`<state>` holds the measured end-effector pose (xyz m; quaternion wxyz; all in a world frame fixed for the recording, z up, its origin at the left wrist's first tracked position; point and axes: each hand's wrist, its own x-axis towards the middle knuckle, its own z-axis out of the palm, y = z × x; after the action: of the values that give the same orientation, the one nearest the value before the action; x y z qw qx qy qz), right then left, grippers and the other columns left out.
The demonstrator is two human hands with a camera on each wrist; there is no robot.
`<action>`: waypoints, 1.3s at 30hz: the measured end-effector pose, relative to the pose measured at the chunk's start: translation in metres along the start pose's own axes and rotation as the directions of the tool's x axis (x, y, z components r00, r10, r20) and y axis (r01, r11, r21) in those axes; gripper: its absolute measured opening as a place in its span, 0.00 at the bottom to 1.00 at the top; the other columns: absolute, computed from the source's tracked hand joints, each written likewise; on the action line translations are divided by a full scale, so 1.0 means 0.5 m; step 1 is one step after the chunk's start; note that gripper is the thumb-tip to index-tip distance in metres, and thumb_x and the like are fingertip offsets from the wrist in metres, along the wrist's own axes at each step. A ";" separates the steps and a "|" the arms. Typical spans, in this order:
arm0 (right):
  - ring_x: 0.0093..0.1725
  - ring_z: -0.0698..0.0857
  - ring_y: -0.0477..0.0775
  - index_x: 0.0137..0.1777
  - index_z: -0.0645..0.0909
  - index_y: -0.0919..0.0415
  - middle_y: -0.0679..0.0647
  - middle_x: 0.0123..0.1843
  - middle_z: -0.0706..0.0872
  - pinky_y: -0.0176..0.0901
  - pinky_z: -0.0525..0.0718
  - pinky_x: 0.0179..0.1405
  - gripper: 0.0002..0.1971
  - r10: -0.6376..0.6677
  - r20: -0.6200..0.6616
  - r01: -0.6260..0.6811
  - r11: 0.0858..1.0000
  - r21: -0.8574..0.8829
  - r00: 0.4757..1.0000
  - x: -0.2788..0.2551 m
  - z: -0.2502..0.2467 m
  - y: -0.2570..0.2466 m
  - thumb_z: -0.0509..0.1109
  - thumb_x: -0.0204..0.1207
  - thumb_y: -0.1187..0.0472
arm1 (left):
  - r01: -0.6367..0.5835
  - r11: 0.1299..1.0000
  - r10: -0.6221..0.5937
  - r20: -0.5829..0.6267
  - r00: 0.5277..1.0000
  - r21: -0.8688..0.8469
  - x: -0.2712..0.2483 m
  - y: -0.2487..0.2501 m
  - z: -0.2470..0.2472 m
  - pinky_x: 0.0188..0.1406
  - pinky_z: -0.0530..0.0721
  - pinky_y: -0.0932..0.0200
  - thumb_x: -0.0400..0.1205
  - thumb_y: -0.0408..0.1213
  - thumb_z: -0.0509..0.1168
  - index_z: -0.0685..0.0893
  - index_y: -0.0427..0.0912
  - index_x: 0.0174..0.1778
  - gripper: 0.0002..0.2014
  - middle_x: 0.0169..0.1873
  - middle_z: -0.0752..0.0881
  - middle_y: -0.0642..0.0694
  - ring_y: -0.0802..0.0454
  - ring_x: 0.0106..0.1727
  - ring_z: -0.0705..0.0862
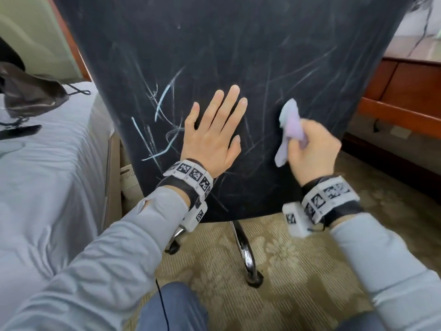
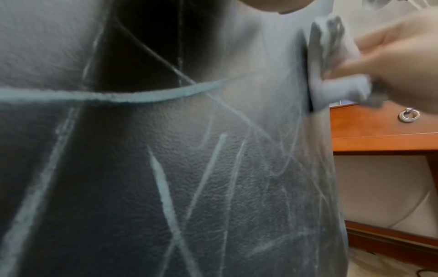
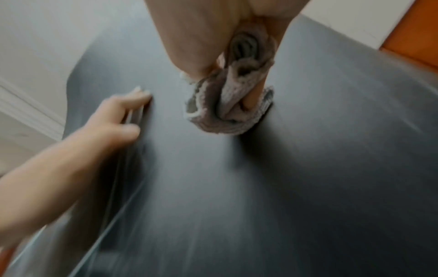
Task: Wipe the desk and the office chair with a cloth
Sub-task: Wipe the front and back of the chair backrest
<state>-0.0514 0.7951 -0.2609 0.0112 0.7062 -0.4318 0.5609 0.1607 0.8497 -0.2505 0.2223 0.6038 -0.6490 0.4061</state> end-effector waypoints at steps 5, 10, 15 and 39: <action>0.45 0.86 0.56 0.52 0.87 0.62 0.58 0.45 0.87 0.38 0.78 0.50 0.10 -0.054 -0.269 0.066 0.997 0.035 0.962 0.087 0.003 -0.044 0.68 0.73 0.66 | 0.014 1.000 -0.014 -0.013 1.000 -0.021 0.000 0.003 -0.003 0.84 0.51 0.37 0.83 0.46 0.58 0.56 0.51 0.89 0.35 0.89 0.55 0.50 0.49 0.88 0.54; 0.34 0.78 0.55 0.52 0.85 0.64 0.57 0.43 0.77 0.50 0.83 0.34 0.12 -0.215 0.169 0.217 0.976 0.008 0.962 -0.102 0.086 -0.027 0.71 0.70 0.75 | 0.006 0.999 -0.007 -0.018 1.000 -0.046 -0.004 -0.003 -0.006 0.84 0.52 0.37 0.83 0.44 0.58 0.57 0.50 0.88 0.35 0.88 0.56 0.49 0.49 0.88 0.53; 0.41 0.78 0.51 0.58 0.86 0.62 0.59 0.48 0.80 0.33 0.74 0.40 0.16 -0.199 -0.022 0.198 0.980 -0.016 0.980 0.002 0.043 -0.071 0.70 0.72 0.73 | -0.004 0.999 0.004 -0.009 1.000 -0.037 -0.003 -0.010 -0.020 0.84 0.53 0.38 0.82 0.42 0.59 0.59 0.49 0.88 0.36 0.88 0.56 0.49 0.49 0.88 0.55; 0.25 0.74 0.61 0.41 0.80 0.66 0.59 0.40 0.74 0.51 0.79 0.19 0.04 -0.178 0.283 0.201 0.978 -0.053 0.942 -0.131 0.117 -0.049 0.68 0.68 0.66 | -0.062 0.998 0.062 -0.002 0.998 0.009 -0.009 -0.023 -0.029 0.84 0.54 0.42 0.81 0.39 0.59 0.57 0.49 0.89 0.37 0.89 0.54 0.51 0.52 0.88 0.55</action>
<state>0.0099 0.8203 -0.3235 0.0333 0.8150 -0.3816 0.4348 0.1695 0.8647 -0.2429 0.2074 0.5840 -0.6653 0.4164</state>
